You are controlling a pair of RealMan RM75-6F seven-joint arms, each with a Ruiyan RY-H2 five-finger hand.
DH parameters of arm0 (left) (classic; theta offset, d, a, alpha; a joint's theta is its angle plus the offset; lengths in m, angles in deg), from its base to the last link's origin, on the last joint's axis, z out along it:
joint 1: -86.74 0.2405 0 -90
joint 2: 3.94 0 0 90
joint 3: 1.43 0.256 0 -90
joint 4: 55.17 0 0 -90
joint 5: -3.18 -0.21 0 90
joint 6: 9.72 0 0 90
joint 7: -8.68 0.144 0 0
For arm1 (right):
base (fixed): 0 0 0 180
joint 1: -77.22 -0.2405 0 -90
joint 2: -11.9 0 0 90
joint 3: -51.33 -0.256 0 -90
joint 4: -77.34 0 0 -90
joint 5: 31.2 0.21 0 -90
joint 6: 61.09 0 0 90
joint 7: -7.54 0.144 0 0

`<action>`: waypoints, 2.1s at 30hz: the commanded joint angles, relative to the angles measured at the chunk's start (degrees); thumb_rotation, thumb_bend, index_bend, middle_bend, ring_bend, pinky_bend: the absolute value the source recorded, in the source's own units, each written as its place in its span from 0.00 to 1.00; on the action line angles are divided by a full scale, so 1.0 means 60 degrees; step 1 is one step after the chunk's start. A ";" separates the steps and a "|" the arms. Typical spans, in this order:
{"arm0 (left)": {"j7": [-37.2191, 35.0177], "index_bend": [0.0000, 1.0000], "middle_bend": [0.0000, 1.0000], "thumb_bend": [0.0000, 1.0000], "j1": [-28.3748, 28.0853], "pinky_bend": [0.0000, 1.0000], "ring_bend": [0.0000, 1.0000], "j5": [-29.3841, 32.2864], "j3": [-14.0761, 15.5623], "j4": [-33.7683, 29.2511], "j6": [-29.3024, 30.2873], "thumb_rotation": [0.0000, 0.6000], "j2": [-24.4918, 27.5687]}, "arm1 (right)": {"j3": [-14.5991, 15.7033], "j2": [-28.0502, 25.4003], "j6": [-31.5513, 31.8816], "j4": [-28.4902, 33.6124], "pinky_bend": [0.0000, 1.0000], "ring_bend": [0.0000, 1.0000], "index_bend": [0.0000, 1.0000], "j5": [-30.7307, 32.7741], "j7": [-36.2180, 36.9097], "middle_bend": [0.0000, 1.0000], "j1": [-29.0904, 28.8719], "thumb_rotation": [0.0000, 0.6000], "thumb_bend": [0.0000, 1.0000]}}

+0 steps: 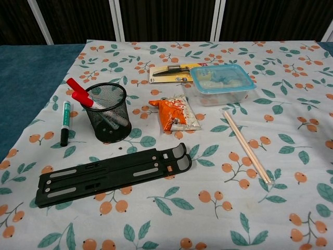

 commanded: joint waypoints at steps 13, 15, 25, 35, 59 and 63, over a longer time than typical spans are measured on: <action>0.2716 0.17 0.18 0.18 -0.1439 0.00 0.01 0.1830 -0.0038 -0.0615 -0.5088 1.00 0.0866 | -0.0029 0.0011 -0.0091 0.0035 0.18 0.00 0.00 0.0115 -0.0063 0.00 -0.0018 1.00 0.13; 0.2910 0.23 0.21 0.19 -0.1579 0.00 0.02 0.1933 -0.0045 -0.0683 -0.5429 1.00 0.0846 | -0.0035 0.0012 -0.0084 0.0038 0.18 0.00 0.00 0.0117 -0.0058 0.00 -0.0017 1.00 0.13; 0.4112 0.28 0.26 0.23 -0.2223 0.00 0.02 0.2317 -0.0016 -0.0878 -0.6869 1.00 0.0665 | -0.0047 0.0001 -0.0112 0.0050 0.18 0.00 0.00 0.0143 -0.0009 0.00 -0.0029 1.00 0.13; 0.4884 0.31 0.29 0.27 -0.2587 0.00 0.02 0.2571 -0.0004 -0.0892 -0.7529 1.00 0.0225 | -0.0065 -0.0026 -0.0153 0.0097 0.18 0.00 0.00 0.0196 0.0040 0.00 -0.0040 1.00 0.13; 0.5903 0.41 0.33 0.28 -0.3093 0.00 0.04 0.2817 0.0099 -0.0581 -0.8105 1.00 -0.0763 | -0.0071 -0.0134 -0.0295 0.0259 0.18 0.00 0.00 0.0333 0.0248 0.00 -0.0057 1.00 0.13; 0.6028 0.41 0.33 0.28 -0.3156 0.00 0.04 0.2818 0.0189 -0.0500 -0.8238 1.00 -0.0847 | -0.0083 -0.0143 -0.0312 0.0266 0.18 0.00 0.00 0.0362 0.0263 0.00 -0.0061 1.00 0.13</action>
